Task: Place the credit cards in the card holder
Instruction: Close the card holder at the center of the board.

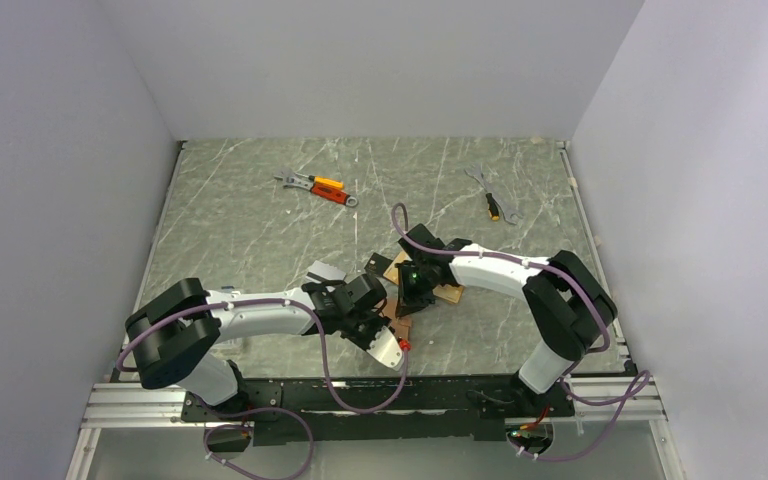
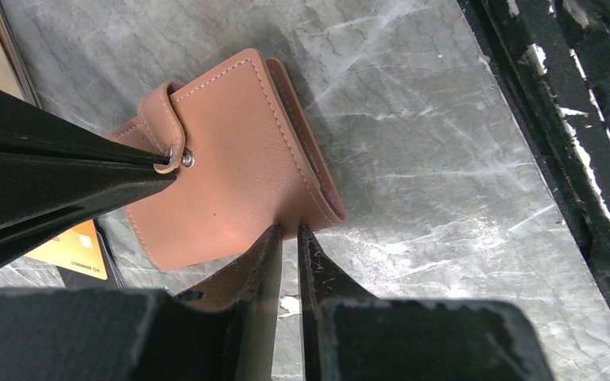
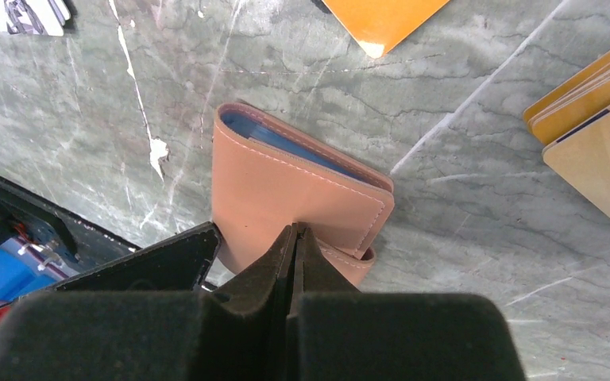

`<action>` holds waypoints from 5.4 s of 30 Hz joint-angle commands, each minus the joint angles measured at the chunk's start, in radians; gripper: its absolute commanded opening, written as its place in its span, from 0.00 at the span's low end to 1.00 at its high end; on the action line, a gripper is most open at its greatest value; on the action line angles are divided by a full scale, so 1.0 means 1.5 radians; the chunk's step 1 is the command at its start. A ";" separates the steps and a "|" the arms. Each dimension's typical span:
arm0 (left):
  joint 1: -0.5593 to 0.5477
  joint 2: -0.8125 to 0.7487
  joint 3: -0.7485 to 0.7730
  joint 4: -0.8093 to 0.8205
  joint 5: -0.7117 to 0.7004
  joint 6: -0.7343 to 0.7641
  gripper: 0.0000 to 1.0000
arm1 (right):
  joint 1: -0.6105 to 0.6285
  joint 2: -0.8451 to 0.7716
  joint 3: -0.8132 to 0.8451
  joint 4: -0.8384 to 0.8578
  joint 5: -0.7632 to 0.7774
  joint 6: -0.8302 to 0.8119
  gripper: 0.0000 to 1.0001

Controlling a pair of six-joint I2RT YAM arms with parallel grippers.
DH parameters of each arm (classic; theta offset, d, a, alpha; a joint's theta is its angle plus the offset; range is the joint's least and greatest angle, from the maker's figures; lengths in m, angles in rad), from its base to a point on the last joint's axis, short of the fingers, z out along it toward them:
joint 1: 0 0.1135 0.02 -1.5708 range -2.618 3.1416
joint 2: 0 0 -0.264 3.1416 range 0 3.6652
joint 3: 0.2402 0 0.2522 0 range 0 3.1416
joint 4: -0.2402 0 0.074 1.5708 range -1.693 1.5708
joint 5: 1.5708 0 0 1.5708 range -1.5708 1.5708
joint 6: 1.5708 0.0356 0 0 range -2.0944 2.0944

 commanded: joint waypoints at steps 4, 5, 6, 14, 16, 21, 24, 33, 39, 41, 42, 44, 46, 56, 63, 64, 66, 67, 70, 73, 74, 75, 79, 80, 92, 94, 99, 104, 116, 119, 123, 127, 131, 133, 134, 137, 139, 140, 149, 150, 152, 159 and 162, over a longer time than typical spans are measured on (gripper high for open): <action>-0.005 0.010 0.023 0.000 0.010 0.001 0.17 | 0.019 0.029 0.003 -0.026 0.003 -0.008 0.00; -0.005 0.010 0.023 0.000 0.010 0.002 0.17 | 0.022 0.031 0.005 -0.026 0.005 -0.007 0.00; -0.005 0.010 0.024 -0.001 0.009 0.002 0.17 | 0.025 0.034 0.007 -0.028 0.008 -0.006 0.00; -0.005 0.008 0.023 -0.001 0.005 0.000 0.16 | 0.049 0.034 -0.018 -0.026 0.041 0.018 0.00; -0.005 0.008 0.025 -0.002 0.004 -0.001 0.16 | 0.053 0.034 -0.020 -0.032 0.053 0.022 0.00; -0.005 0.010 0.031 -0.007 0.006 -0.004 0.15 | 0.077 0.038 -0.011 -0.057 0.105 0.033 0.00; -0.005 0.011 0.034 -0.008 0.009 -0.005 0.14 | 0.090 0.037 -0.019 -0.065 0.139 0.051 0.00; -0.005 0.012 0.034 -0.011 0.010 -0.007 0.14 | 0.133 0.023 -0.054 -0.052 0.206 0.106 0.00; -0.005 0.013 0.034 -0.013 0.009 -0.008 0.13 | 0.171 0.021 -0.076 -0.029 0.236 0.144 0.00; -0.005 0.015 0.035 -0.014 0.008 -0.008 0.12 | 0.184 0.010 -0.091 -0.026 0.257 0.163 0.00; -0.005 0.016 0.037 -0.015 0.009 -0.009 0.12 | 0.190 0.005 -0.101 -0.024 0.269 0.174 0.00; -0.005 0.019 0.039 -0.019 0.010 -0.009 0.12 | 0.203 -0.006 -0.117 -0.018 0.290 0.192 0.00; -0.004 0.022 0.045 -0.023 0.011 -0.012 0.12 | 0.217 -0.010 -0.130 -0.020 0.313 0.209 0.00; 0.018 0.027 0.072 -0.058 0.039 -0.024 0.11 | 0.315 -0.004 -0.146 -0.053 0.433 0.294 0.00; 0.064 0.009 0.079 -0.079 0.076 -0.038 0.11 | 0.401 0.068 -0.113 -0.110 0.486 0.345 0.00; 0.070 0.004 0.078 -0.083 0.080 -0.041 0.11 | 0.410 0.074 -0.111 -0.117 0.492 0.352 0.00; 0.084 -0.009 0.072 -0.086 0.084 -0.045 0.11 | 0.423 0.077 -0.112 -0.133 0.504 0.370 0.00; 0.097 -0.019 0.069 -0.086 0.090 -0.046 0.11 | 0.434 0.074 -0.118 -0.130 0.507 0.378 0.00; 0.148 -0.048 0.066 -0.095 0.113 -0.054 0.12 | 0.464 0.073 -0.130 -0.134 0.523 0.397 0.00; 0.209 -0.074 0.069 -0.107 0.143 -0.067 0.13 | 0.503 0.087 -0.124 -0.130 0.543 0.399 0.00; 0.227 -0.082 0.068 -0.110 0.151 -0.070 0.13 | 0.511 0.099 -0.114 -0.141 0.550 0.407 0.00; 0.242 -0.089 0.064 -0.113 0.154 -0.075 0.13 | 0.515 0.110 -0.106 -0.151 0.551 0.414 0.00; 0.274 -0.130 0.035 -0.114 0.156 -0.096 0.13 | 0.524 0.105 -0.136 -0.135 0.530 0.458 0.00; 0.276 -0.141 0.025 -0.112 0.152 -0.101 0.13 | 0.524 0.092 -0.150 -0.121 0.529 0.461 0.00; 0.373 -0.265 0.009 -0.172 0.189 -0.132 0.21 | 0.540 0.072 -0.122 -0.190 0.561 0.494 0.00; 0.396 -0.283 0.016 -0.190 0.198 -0.129 0.22 | 0.534 0.049 -0.119 -0.199 0.577 0.493 0.00; 0.430 -0.309 0.042 -0.238 0.207 -0.115 0.25 | 0.487 -0.031 -0.121 -0.187 0.600 0.453 0.29; 0.440 -0.294 0.080 -0.282 0.222 -0.104 0.27 | 0.441 -0.071 -0.074 -0.168 0.601 0.362 0.57; 0.503 -0.260 0.090 -0.264 0.275 -0.125 0.27 | 0.318 -0.194 -0.022 -0.043 0.527 0.166 0.77; 0.511 -0.253 0.099 -0.270 0.278 -0.125 0.27 | 0.288 -0.213 0.005 -0.032 0.506 0.134 0.78; 0.512 -0.251 0.101 -0.272 0.282 -0.129 0.28 | 0.269 -0.241 0.006 -0.057 0.507 0.147 0.78; 0.513 -0.246 0.098 -0.273 0.281 -0.128 0.28 | 0.247 -0.288 -0.028 -0.138 0.497 0.234 0.77; 0.511 -0.242 0.099 -0.297 0.324 -0.094 0.24 | 0.243 -0.339 -0.047 -0.253 0.447 0.324 0.74; 0.491 -0.244 0.093 -0.295 0.344 -0.084 0.22 | 0.247 -0.359 -0.075 -0.266 0.402 0.348 0.73; 0.469 -0.244 0.089 -0.290 0.339 -0.082 0.22 | 0.251 -0.370 -0.091 -0.261 0.386 0.358 0.72; 0.363 -0.236 0.072 -0.266 0.288 -0.081 0.22 | 0.264 -0.383 -0.128 -0.232 0.361 0.375 0.71; 0.297 -0.222 0.058 -0.246 0.254 -0.082 0.21 | 0.263 -0.375 -0.131 -0.223 0.354 0.379 0.69; 0.269 -0.213 0.054 -0.240 0.242 -0.081 0.21 | 0.263 -0.364 -0.130 -0.223 0.351 0.378 0.68; 0.111 -0.135 0.030 -0.176 0.172 -0.071 0.20 | 0.243 -0.320 -0.119 -0.213 0.356 0.366 0.50; 0.102 -0.129 0.026 -0.167 0.169 -0.072 0.20 | 0.238 -0.320 -0.121 -0.213 0.355 0.362 0.48; 0.080 -0.119 0.020 -0.147 0.162 -0.076 0.20 | 0.229 -0.322 -0.123 -0.212 0.354 0.358 0.42; -0.002 -0.085 0.011 -0.099 0.117 -0.078 0.20 | 0.214 -0.324 -0.125 -0.218 0.350 0.347 0.25; -0.036 -0.064 0.017 -0.086 0.089 -0.072 0.20 | 0.211 -0.325 -0.126 -0.222 0.350 0.347 0.23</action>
